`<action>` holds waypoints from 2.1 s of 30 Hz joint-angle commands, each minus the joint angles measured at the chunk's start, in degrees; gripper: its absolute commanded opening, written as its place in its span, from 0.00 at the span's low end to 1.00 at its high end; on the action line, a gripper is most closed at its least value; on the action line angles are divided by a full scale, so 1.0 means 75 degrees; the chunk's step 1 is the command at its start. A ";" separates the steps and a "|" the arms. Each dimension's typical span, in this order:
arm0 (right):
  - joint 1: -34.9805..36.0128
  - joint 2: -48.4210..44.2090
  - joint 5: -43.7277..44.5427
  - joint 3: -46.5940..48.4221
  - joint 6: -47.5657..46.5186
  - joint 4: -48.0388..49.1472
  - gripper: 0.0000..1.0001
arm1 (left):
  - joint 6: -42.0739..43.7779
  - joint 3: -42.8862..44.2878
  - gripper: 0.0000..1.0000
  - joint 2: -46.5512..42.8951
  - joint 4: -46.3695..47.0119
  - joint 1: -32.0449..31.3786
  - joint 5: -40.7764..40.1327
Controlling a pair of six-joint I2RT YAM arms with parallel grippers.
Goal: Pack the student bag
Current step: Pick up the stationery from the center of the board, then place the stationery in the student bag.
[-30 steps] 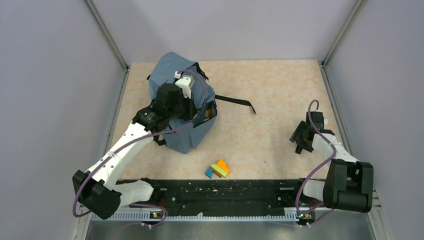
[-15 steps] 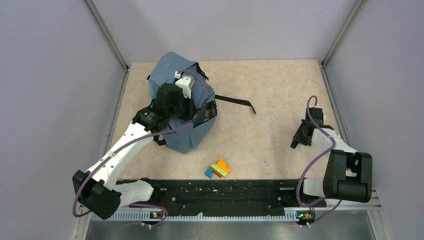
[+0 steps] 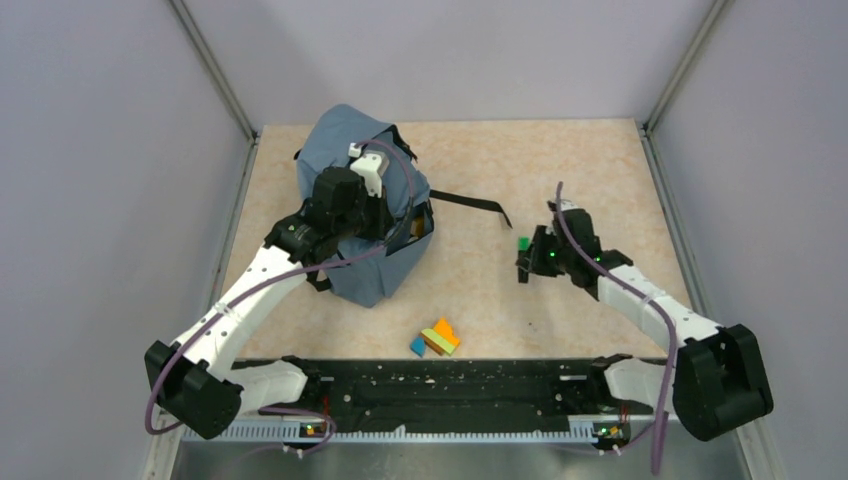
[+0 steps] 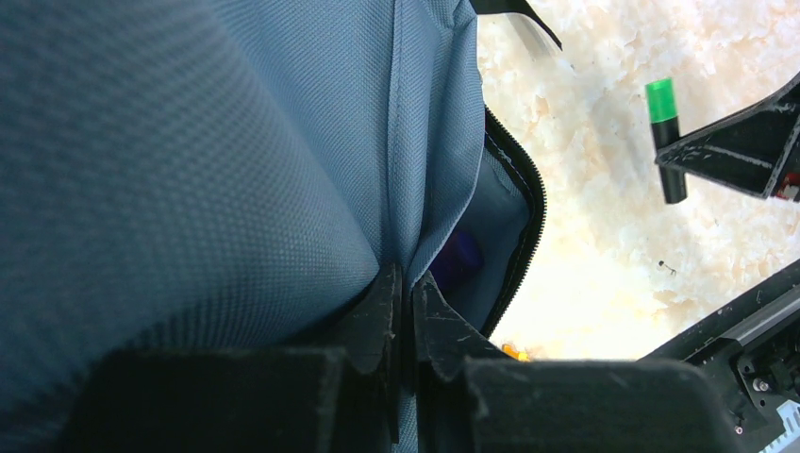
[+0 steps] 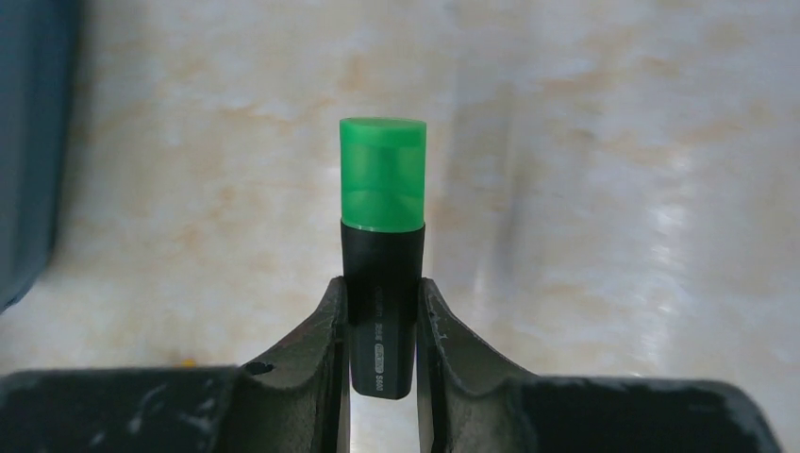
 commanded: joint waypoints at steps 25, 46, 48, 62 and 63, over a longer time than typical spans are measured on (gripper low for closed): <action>0.4520 0.1896 -0.0065 0.1993 -0.2107 0.6985 0.00 | -0.0199 0.0144 0.06 -0.0463 0.0724 0.0040 -0.0051; 0.4519 0.2882 0.0008 0.1934 -0.2179 0.8777 0.00 | -0.0163 0.0135 0.06 -0.0350 0.0724 0.0040 -0.0109; 0.4521 0.3077 -0.0093 0.2151 -0.2261 0.8657 0.00 | -0.0153 0.0141 0.06 -0.0349 0.0719 0.0043 -0.0115; 0.4542 0.2877 -0.0084 0.1001 -0.2175 0.7741 0.00 | -0.0130 0.0140 0.06 -0.0390 0.0719 0.0041 -0.0205; 0.4548 0.2857 -0.0093 0.0968 -0.2184 0.7633 0.00 | -0.0123 0.0135 0.06 -0.0397 0.0719 0.0041 -0.0239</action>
